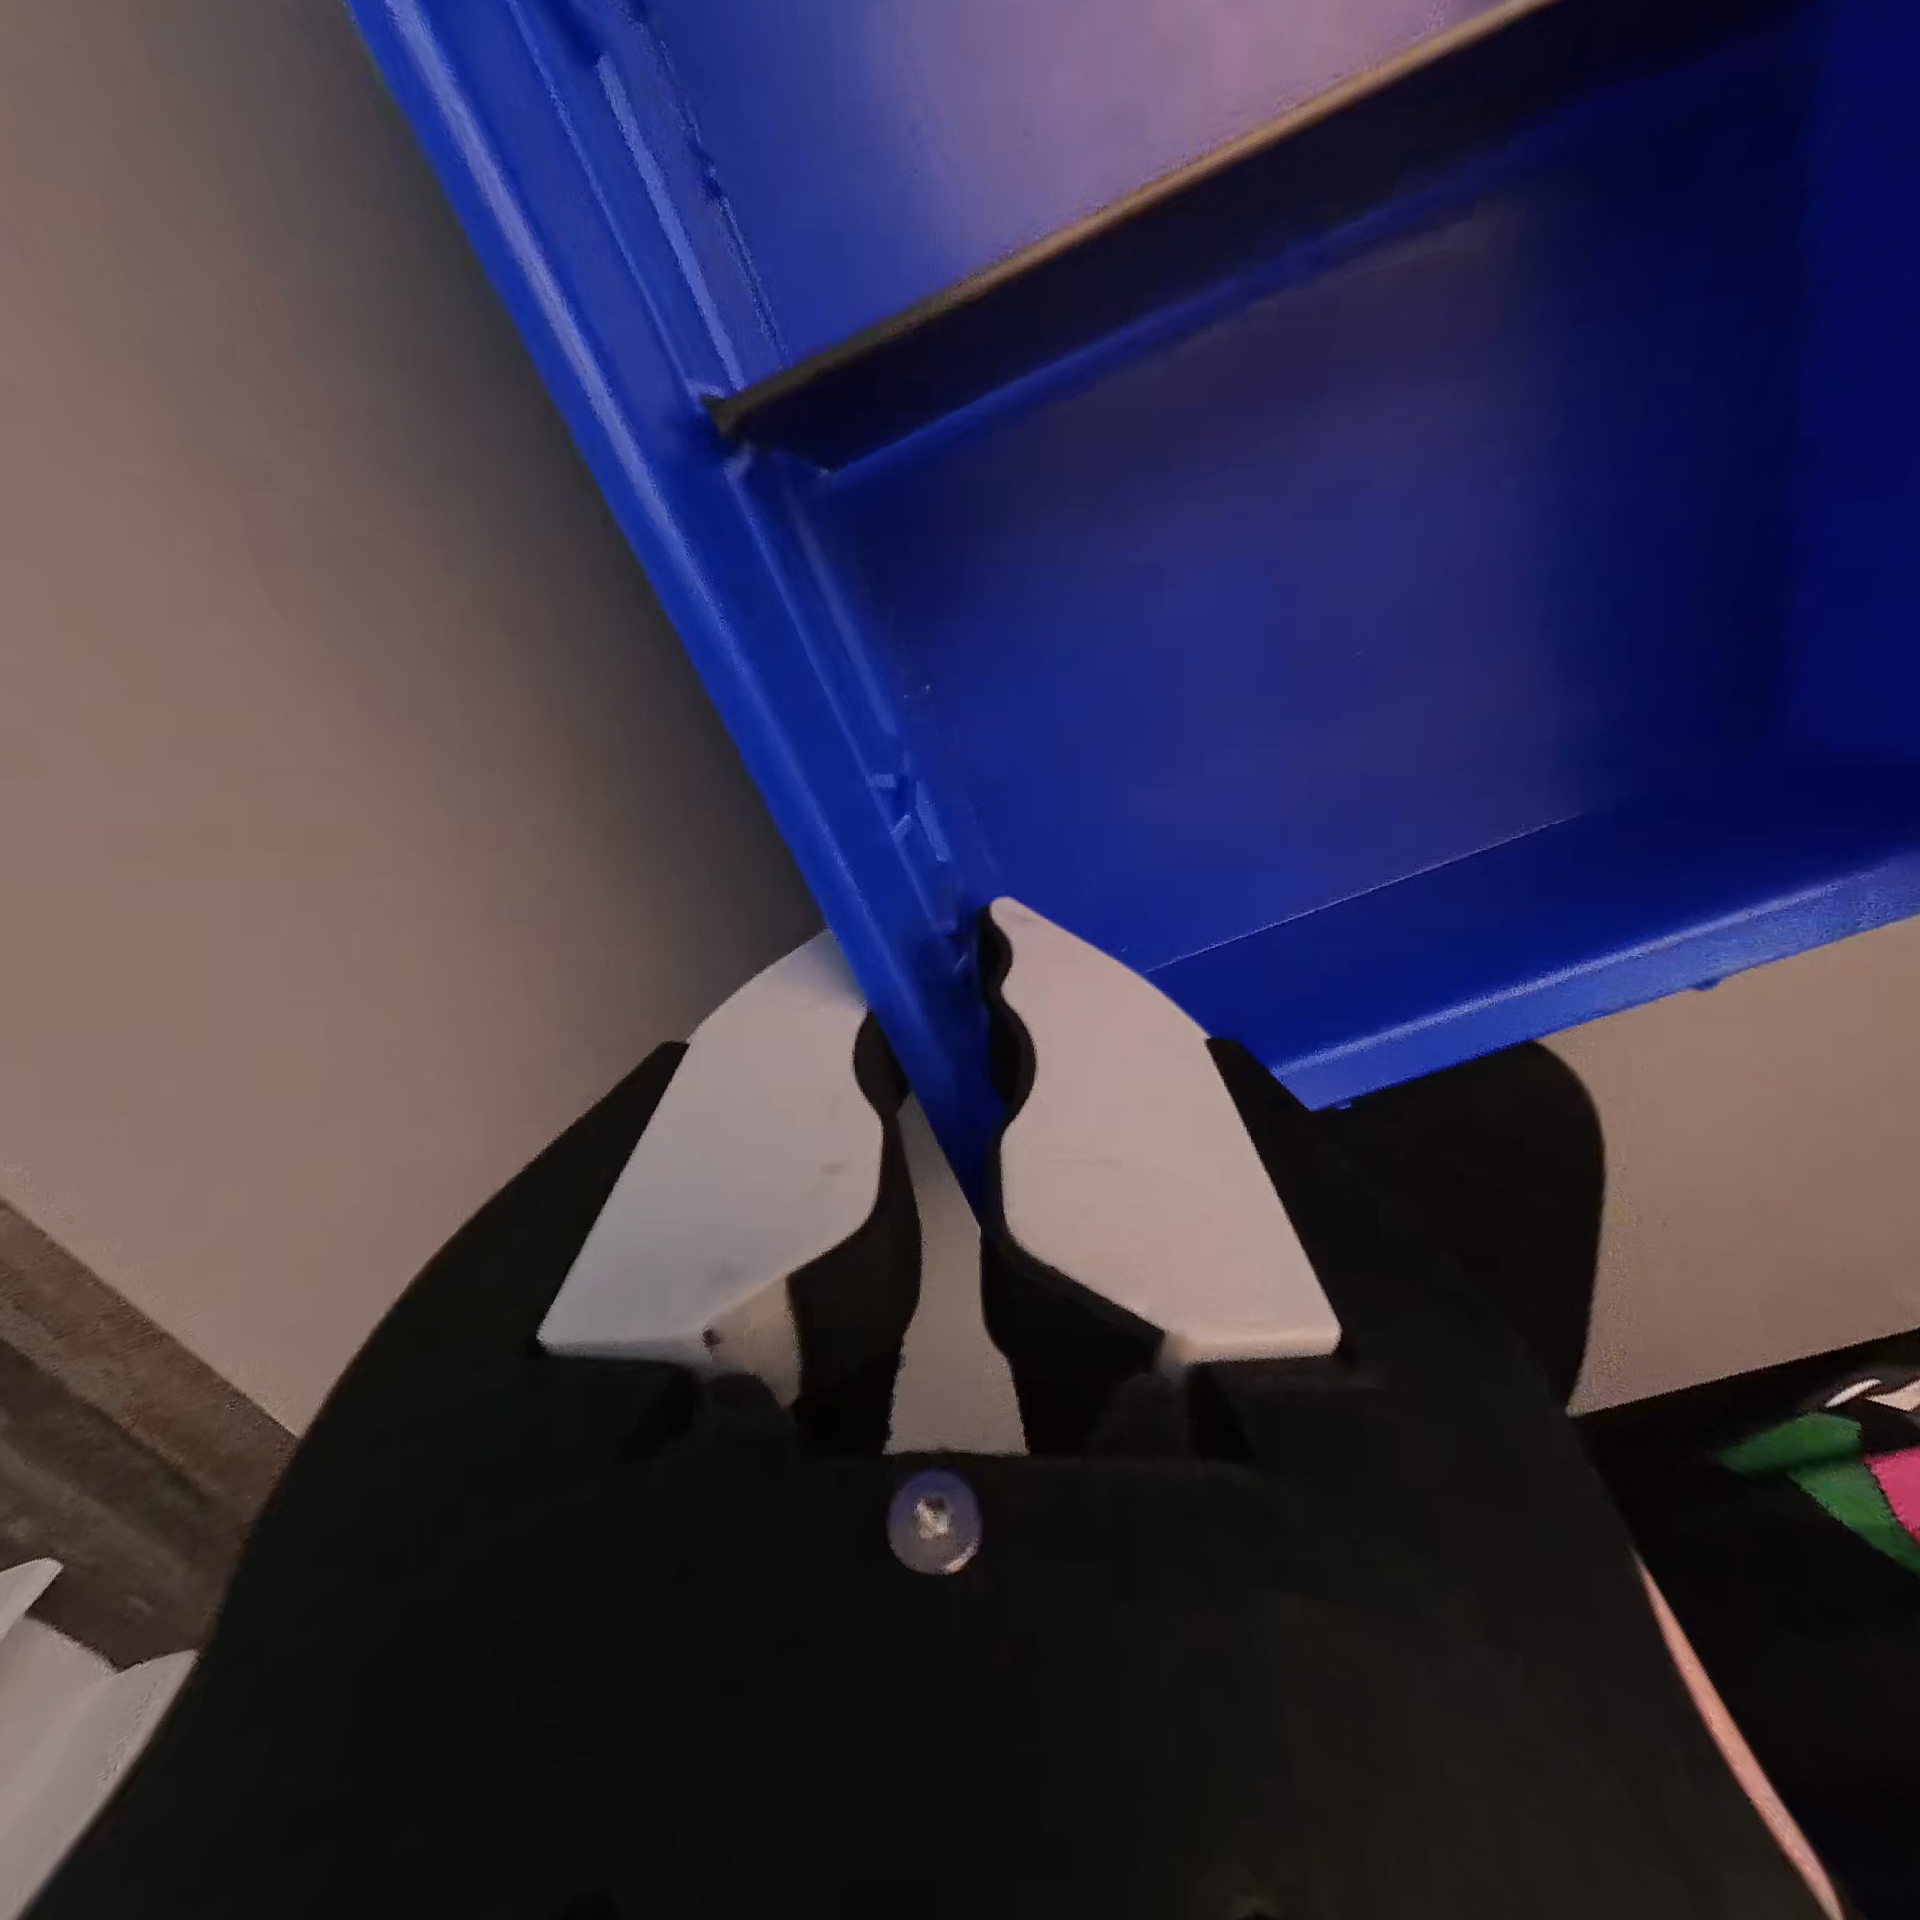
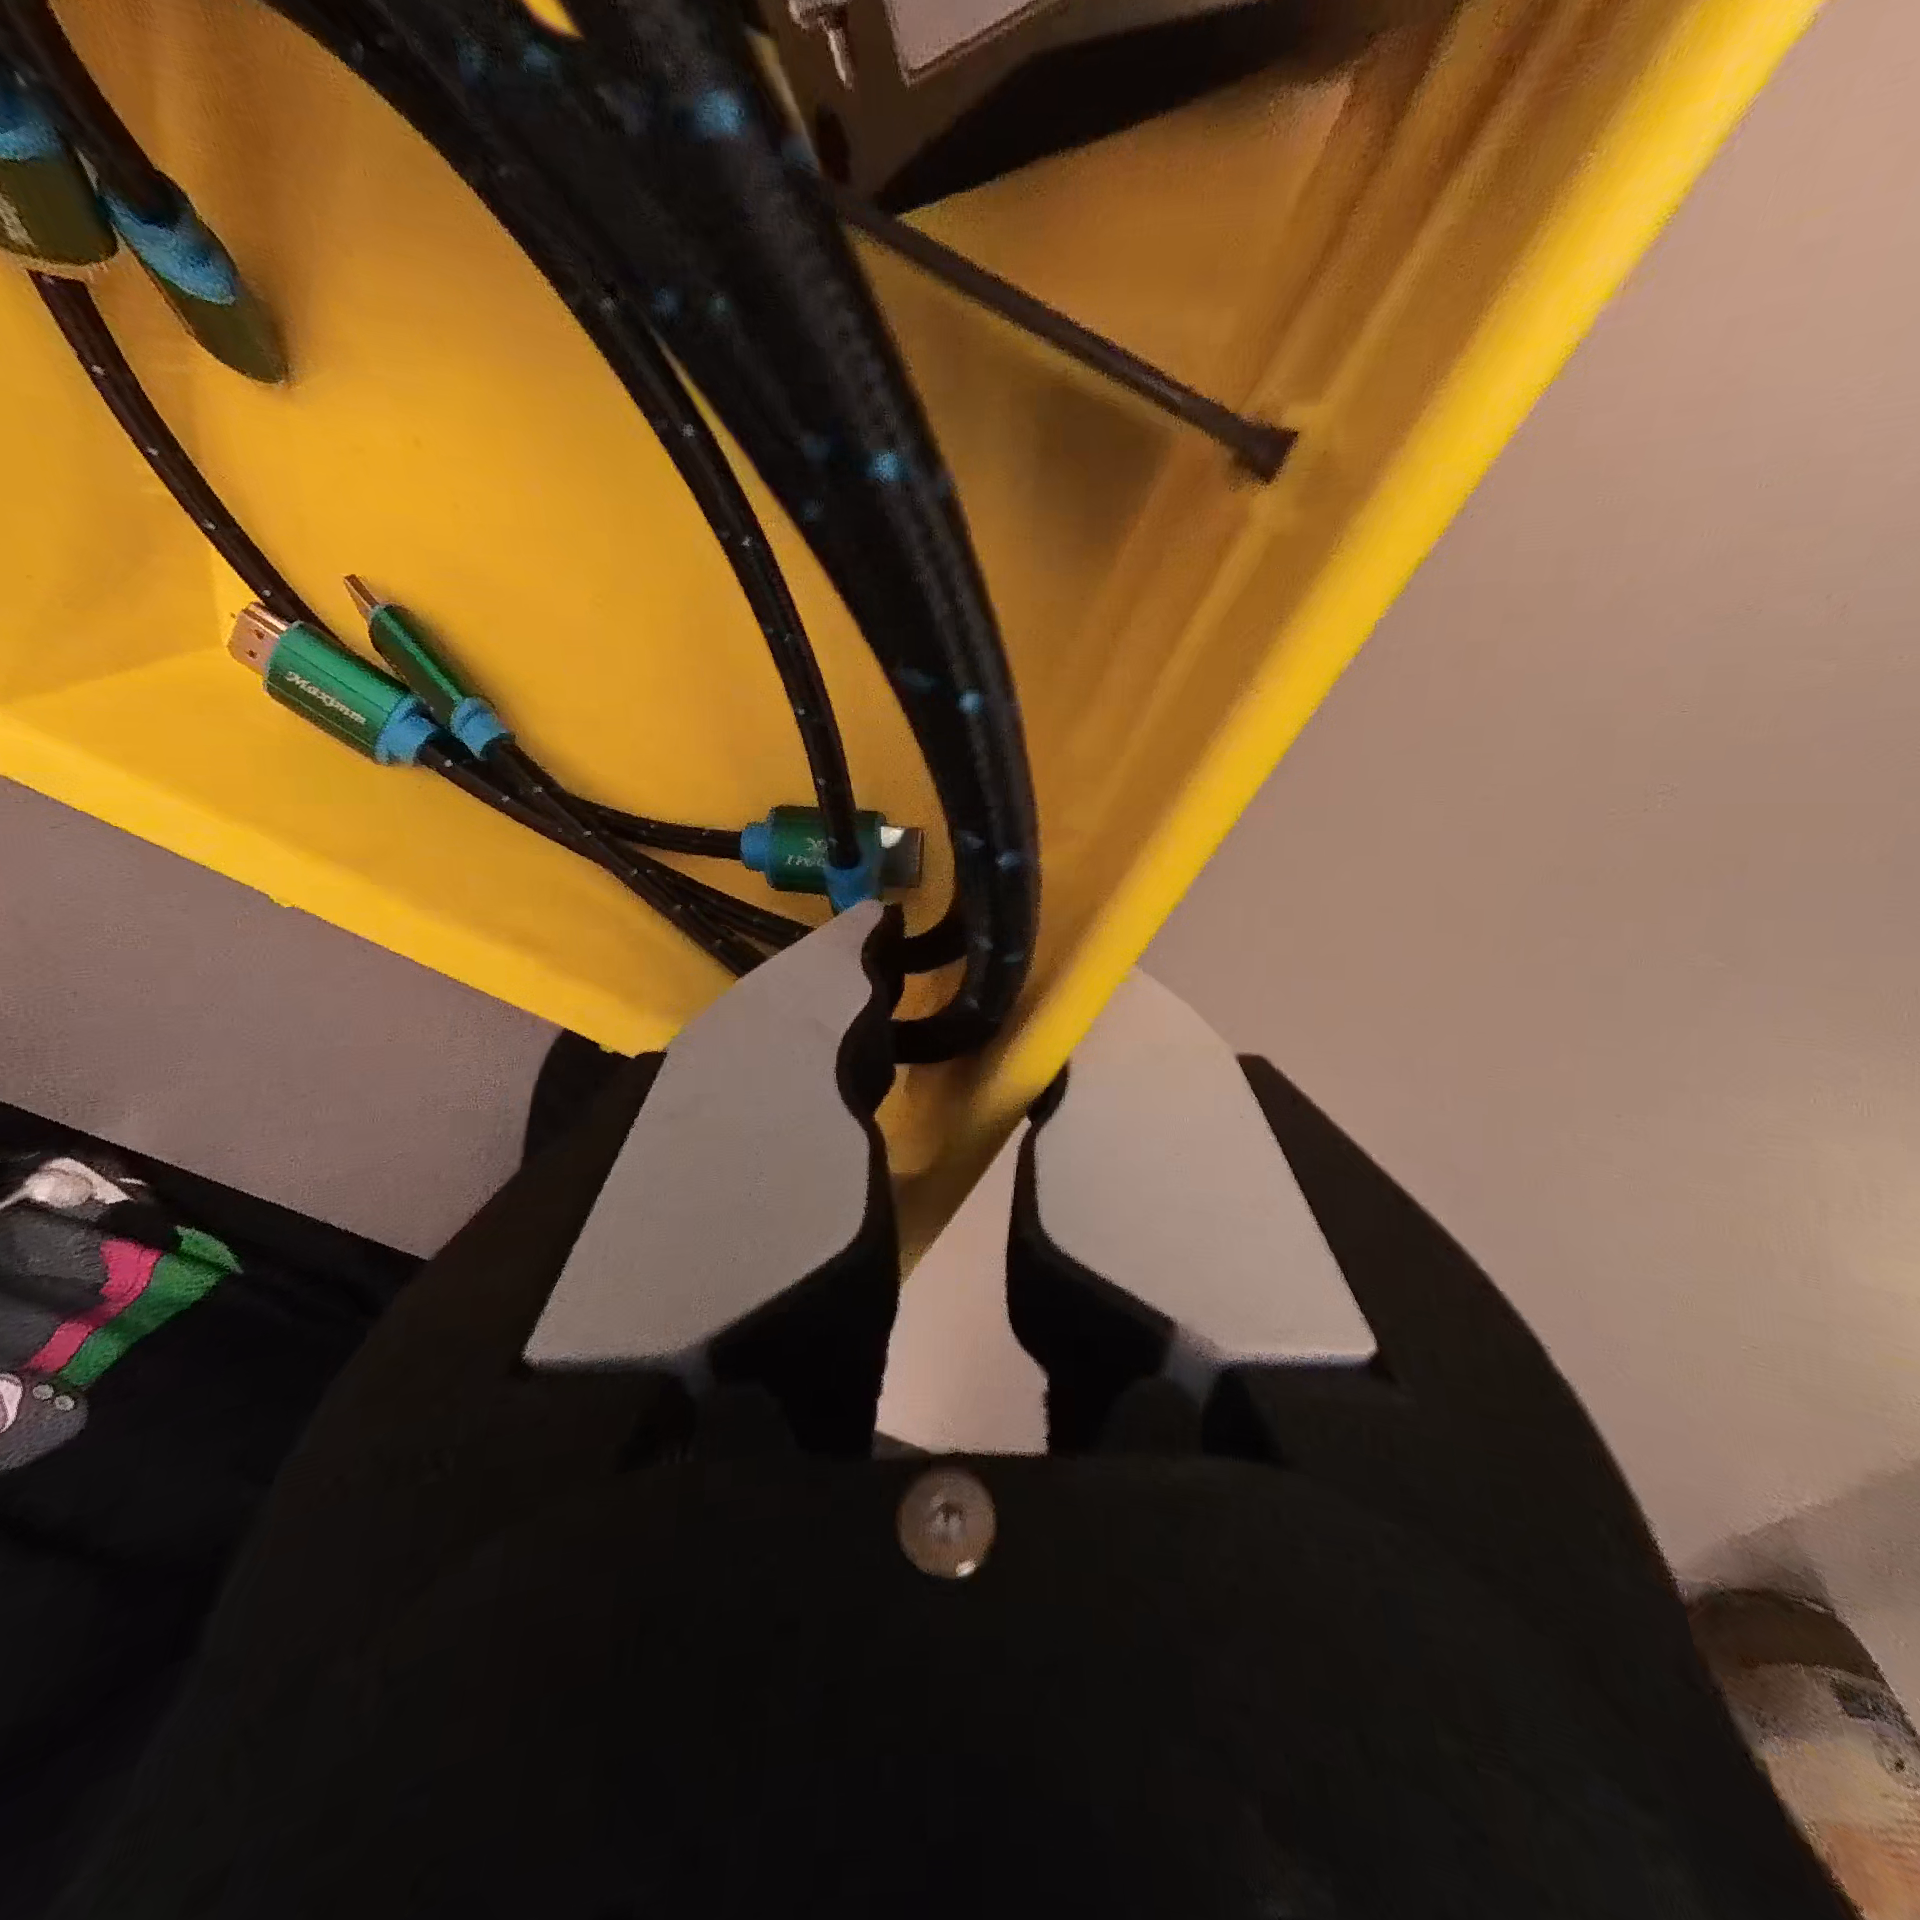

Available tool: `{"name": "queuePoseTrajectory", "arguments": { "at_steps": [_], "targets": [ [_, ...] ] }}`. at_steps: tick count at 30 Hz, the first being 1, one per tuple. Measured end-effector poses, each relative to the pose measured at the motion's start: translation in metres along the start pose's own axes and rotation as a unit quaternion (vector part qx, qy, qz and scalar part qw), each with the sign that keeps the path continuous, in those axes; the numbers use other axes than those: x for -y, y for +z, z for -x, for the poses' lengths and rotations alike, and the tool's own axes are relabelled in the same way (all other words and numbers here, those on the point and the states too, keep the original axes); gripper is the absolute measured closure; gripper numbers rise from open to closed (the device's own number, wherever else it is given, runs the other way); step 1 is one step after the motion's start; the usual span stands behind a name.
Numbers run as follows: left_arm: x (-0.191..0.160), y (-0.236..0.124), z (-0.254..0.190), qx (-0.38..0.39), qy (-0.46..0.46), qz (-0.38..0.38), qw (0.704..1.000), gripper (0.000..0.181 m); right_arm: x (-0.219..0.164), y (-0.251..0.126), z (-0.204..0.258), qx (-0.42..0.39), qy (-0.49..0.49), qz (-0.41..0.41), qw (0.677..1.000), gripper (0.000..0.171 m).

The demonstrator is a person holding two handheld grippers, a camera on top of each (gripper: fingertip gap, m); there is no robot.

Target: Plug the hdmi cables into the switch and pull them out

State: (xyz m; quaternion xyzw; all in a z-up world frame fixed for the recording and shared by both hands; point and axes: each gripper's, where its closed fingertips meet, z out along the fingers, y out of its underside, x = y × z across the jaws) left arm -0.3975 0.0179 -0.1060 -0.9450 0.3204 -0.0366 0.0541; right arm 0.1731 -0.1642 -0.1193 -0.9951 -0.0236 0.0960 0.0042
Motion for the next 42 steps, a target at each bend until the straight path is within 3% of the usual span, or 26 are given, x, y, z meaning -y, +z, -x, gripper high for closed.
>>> {"name": "queuePoseTrajectory", "arguments": {
  "at_steps": [8, 11, 14, 17, 19, 21, 23, 24, 26, 30, 35, 39, 42],
  "targets": [
    [0.011, 0.007, -0.065, -0.028, 0.057, 0.05, 0.997, 0.166, 0.017, 0.002, 0.029, 0.0, -0.026, -0.012, 1.0, 0.148],
    [-0.003, 0.002, -0.08, -0.066, 0.077, 0.069, 0.992, 0.161, 0.011, -0.017, 0.025, -0.013, 0.023, -0.054, 0.998, 0.135],
    [-0.011, -0.013, -0.08, -0.081, 0.08, 0.047, 0.992, 0.16, 0.003, -0.059, 0.022, -0.066, 0.083, -0.147, 0.983, 0.133],
    [-0.009, -0.036, -0.075, -0.09, 0.057, -0.017, 0.994, 0.16, 0.007, -0.115, 0.048, -0.12, 0.083, -0.31, 0.939, 0.129],
    [-0.01, -0.051, -0.072, -0.087, 0.052, -0.055, 0.993, 0.161, 0.019, -0.143, 0.1, -0.094, 0.018, -0.409, 0.908, 0.124],
    [-0.012, -0.065, -0.072, -0.08, 0.065, -0.088, 0.991, 0.16, 0.046, -0.168, 0.176, -0.037, -0.087, -0.52, 0.849, 0.118],
    [-0.012, -0.076, -0.075, -0.076, 0.08, -0.118, 0.987, 0.16, 0.071, -0.169, 0.268, 0.065, -0.219, -0.597, 0.769, 0.116],
    [-0.012, -0.081, -0.076, -0.075, 0.086, -0.13, 0.985, 0.16, 0.086, -0.15, 0.292, 0.096, -0.225, -0.571, 0.784, 0.115],
    [-0.011, -0.089, -0.077, -0.064, 0.094, -0.15, 0.982, 0.161, 0.115, -0.093, 0.314, 0.103, -0.219, -0.457, 0.856, 0.117],
    [-0.012, -0.1, -0.08, -0.055, 0.102, -0.174, 0.978, 0.161, 0.154, -0.024, 0.3, 0.025, -0.182, -0.319, 0.93, 0.116],
    [-0.009, -0.108, -0.083, -0.049, 0.113, -0.193, 0.973, 0.161, 0.15, 0.028, 0.305, 0.062, -0.106, -0.155, 0.98, 0.115],
    [-0.001, -0.109, -0.086, -0.041, 0.117, -0.196, 0.973, 0.163, 0.154, 0.062, 0.305, 0.066, -0.046, -0.092, 0.992, 0.14],
    [0.003, -0.11, -0.09, -0.03, 0.125, -0.197, 0.972, 0.164, 0.159, 0.066, 0.304, 0.084, -0.035, -0.071, 0.993, 0.151]
  ]
}}
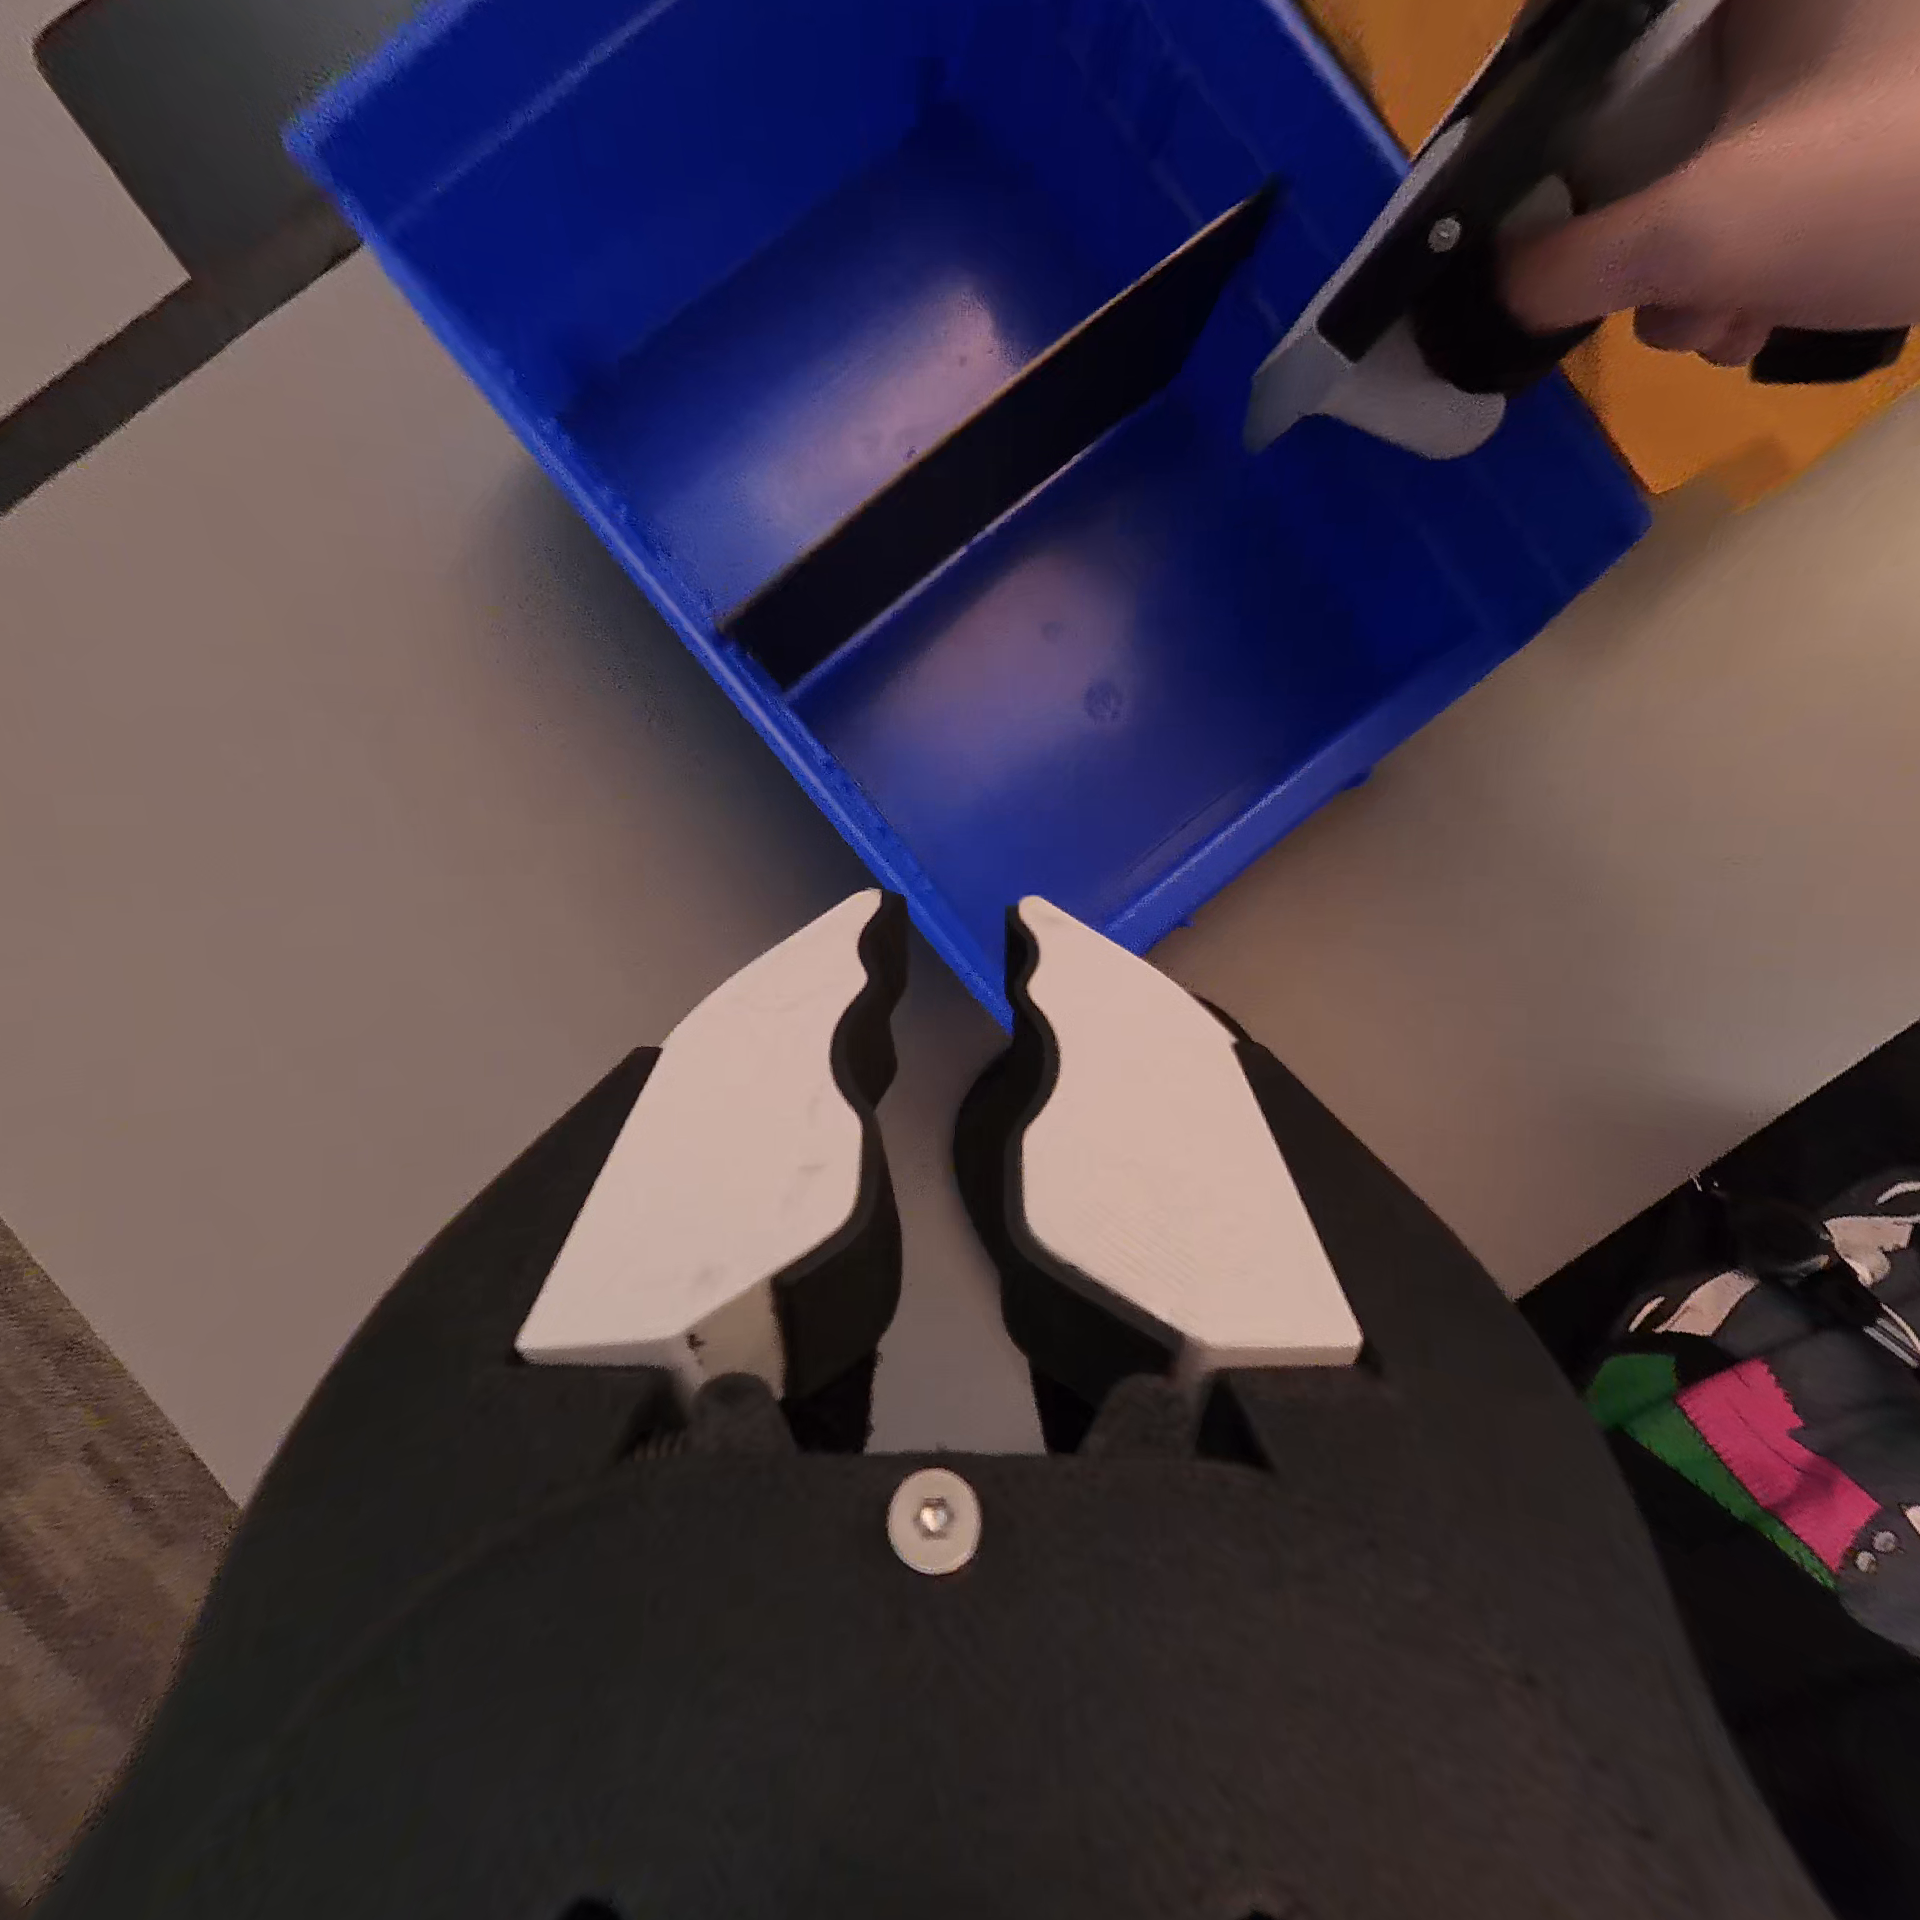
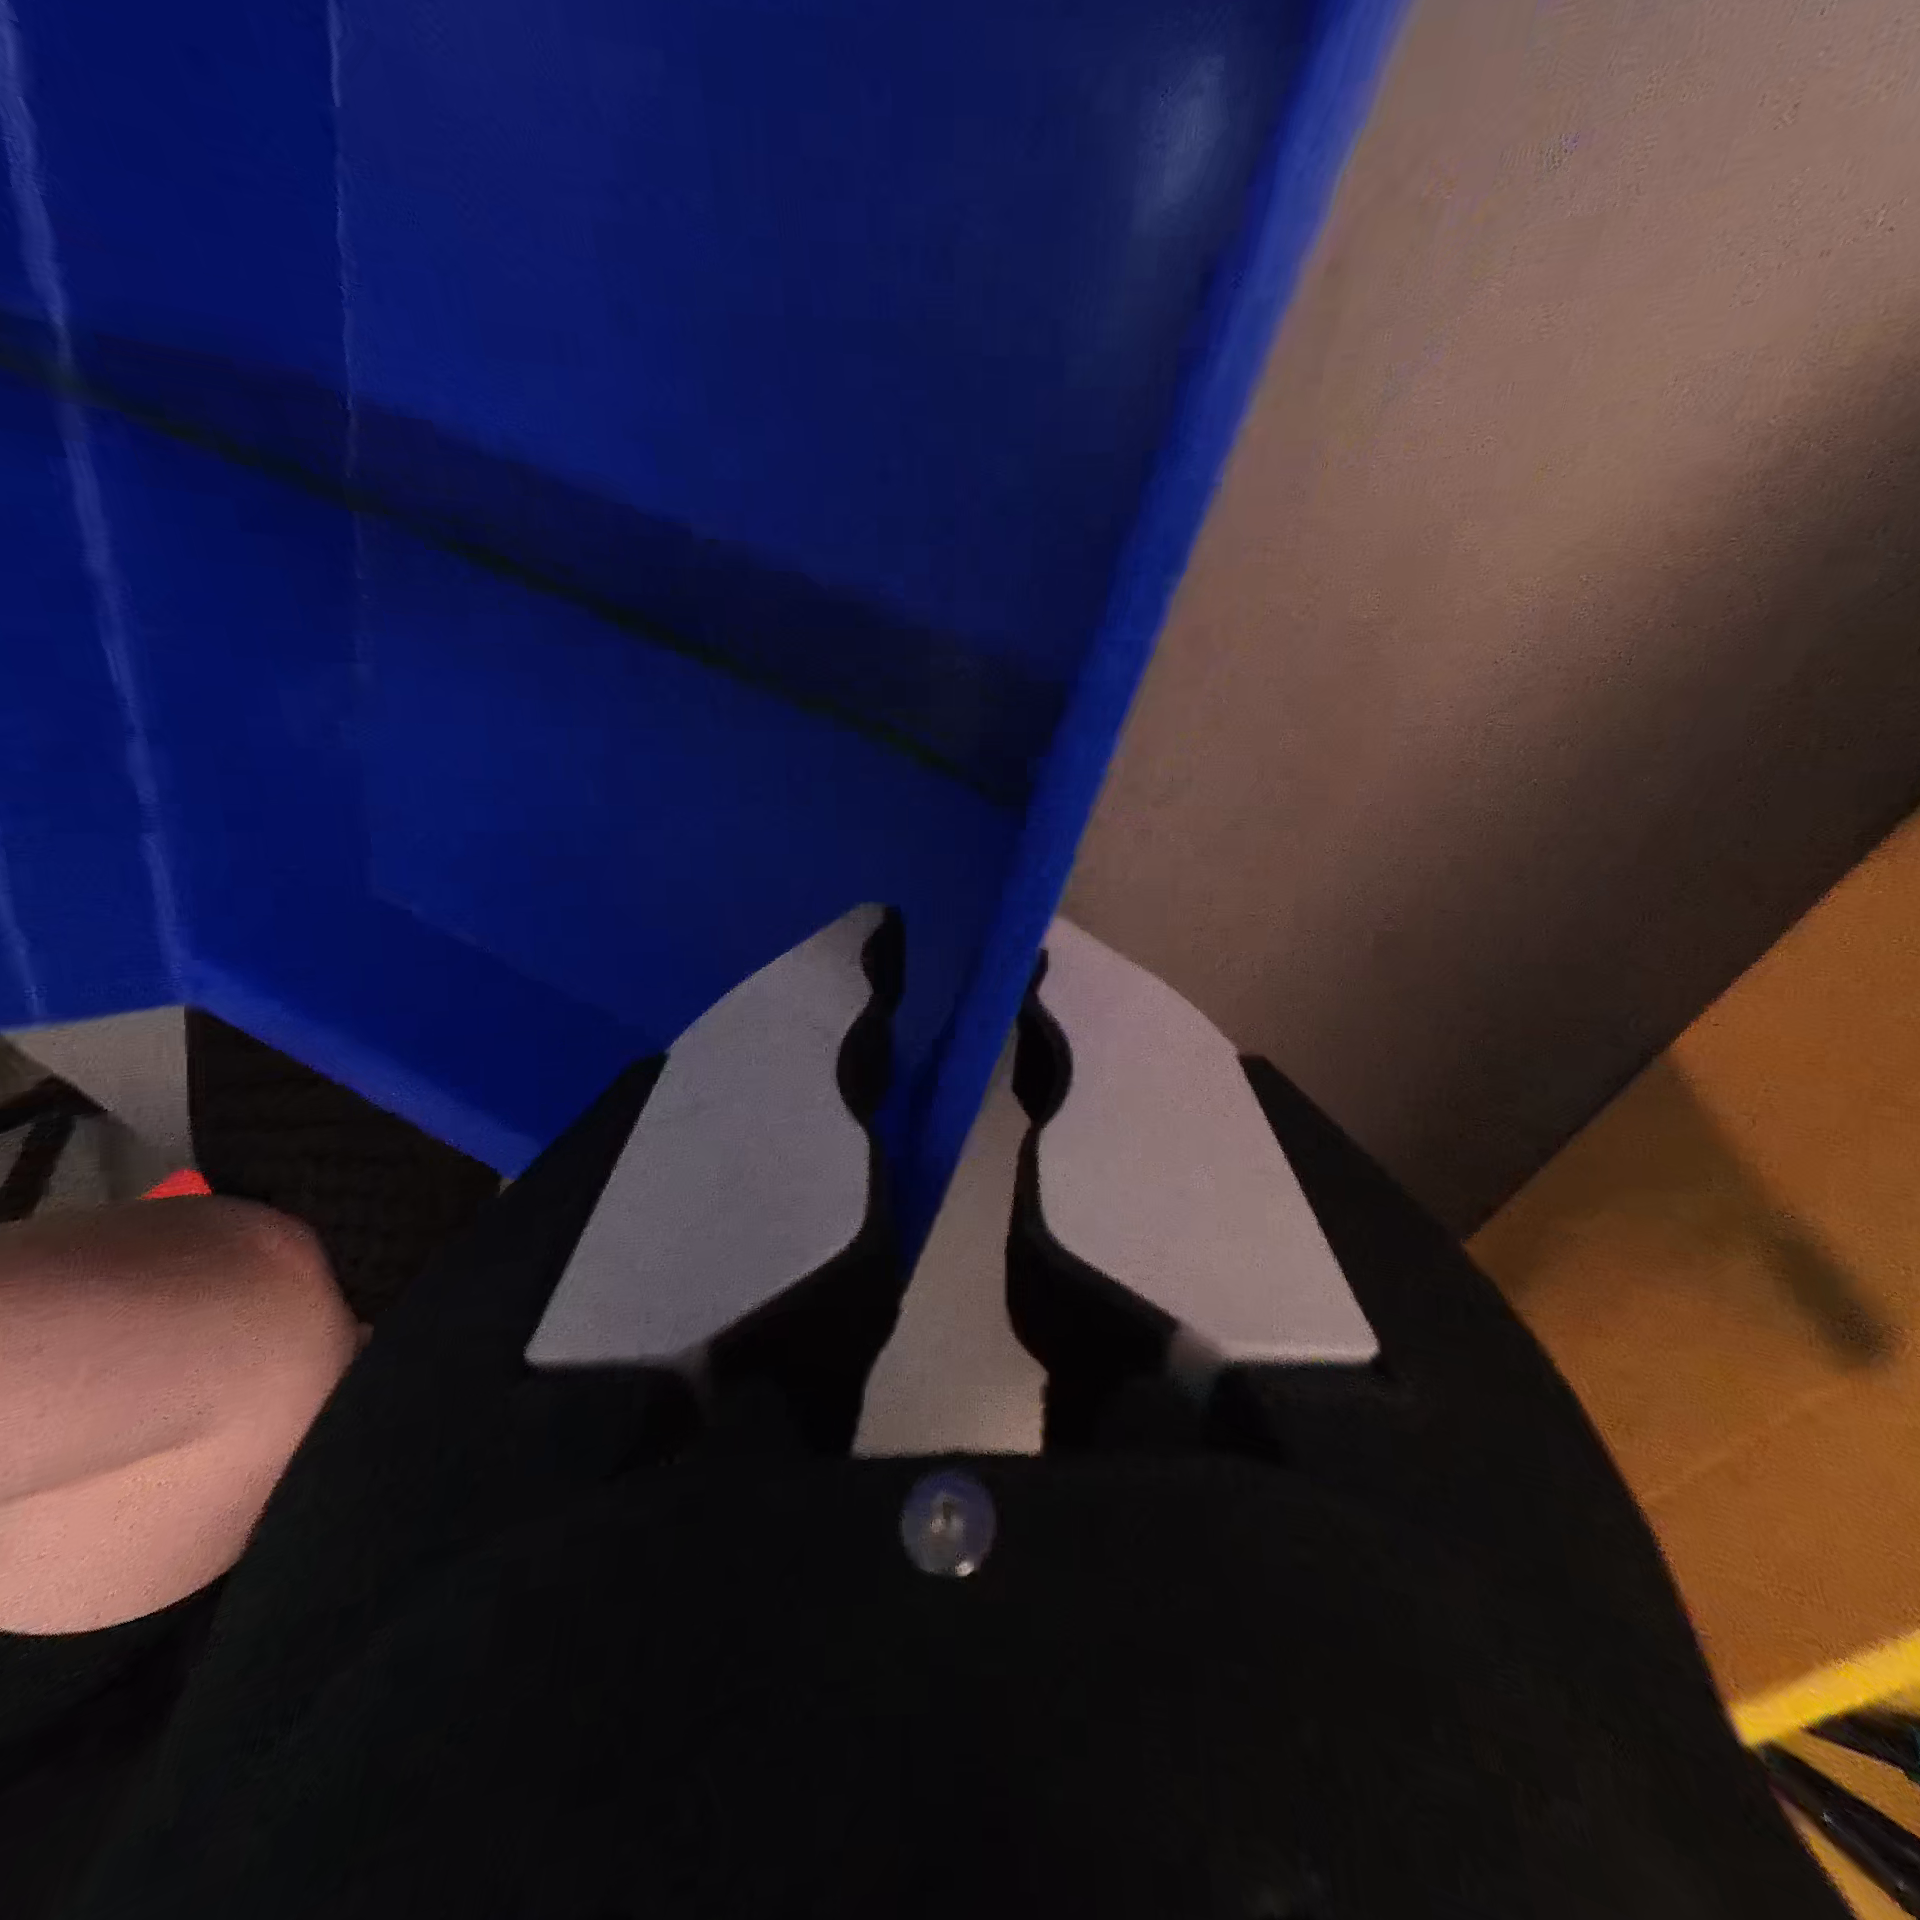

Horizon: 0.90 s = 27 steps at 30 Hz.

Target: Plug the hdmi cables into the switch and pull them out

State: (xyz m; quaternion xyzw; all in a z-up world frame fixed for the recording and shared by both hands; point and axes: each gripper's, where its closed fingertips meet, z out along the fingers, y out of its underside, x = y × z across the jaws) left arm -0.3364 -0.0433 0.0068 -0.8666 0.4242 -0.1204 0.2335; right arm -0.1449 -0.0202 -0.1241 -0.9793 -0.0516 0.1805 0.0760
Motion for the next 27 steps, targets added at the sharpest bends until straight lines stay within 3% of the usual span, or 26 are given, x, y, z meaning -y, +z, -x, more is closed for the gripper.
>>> {"name": "queuePoseTrajectory", "arguments": {
  "at_steps": [4, 8, 13, 16, 20, 23, 27],
  "targets": [
    [0.021, -0.015, 0.0, 0.029, -0.006, -0.056, 0.998, 0.166, -0.002, -0.01, -0.017, -0.031, -0.027, 0.036, 0.998, 0.164],
    [0.057, -0.064, -0.005, 0.06, -0.044, -0.203, 0.976, 0.153, -0.004, -0.045, -0.015, -0.002, -0.05, 0.052, 0.997, 0.164],
    [0.077, -0.152, -0.027, 0.051, -0.083, -0.431, 0.897, 0.139, -0.006, -0.137, -0.009, 0.05, -0.068, 0.021, 0.996, 0.165],
    [0.074, -0.165, -0.036, 0.049, -0.08, -0.453, 0.887, 0.124, -0.009, -0.213, -0.029, 0.064, -0.052, -0.038, 0.996, 0.165],
    [0.095, -0.124, -0.08, -0.082, -0.031, -0.396, 0.914, 0.119, -0.028, -0.306, -0.089, 0.066, 0.001, -0.131, 0.989, 0.165],
    [0.123, -0.049, -0.108, -0.157, -0.023, -0.291, 0.943, 0.111, -0.057, -0.351, -0.159, 0.041, 0.063, -0.195, 0.978, 0.164],
    [0.156, 0.068, -0.15, -0.243, -0.053, -0.177, 0.952, 0.105, -0.119, -0.372, -0.265, -0.031, 0.147, -0.239, 0.959, 0.164]
  ]
}}
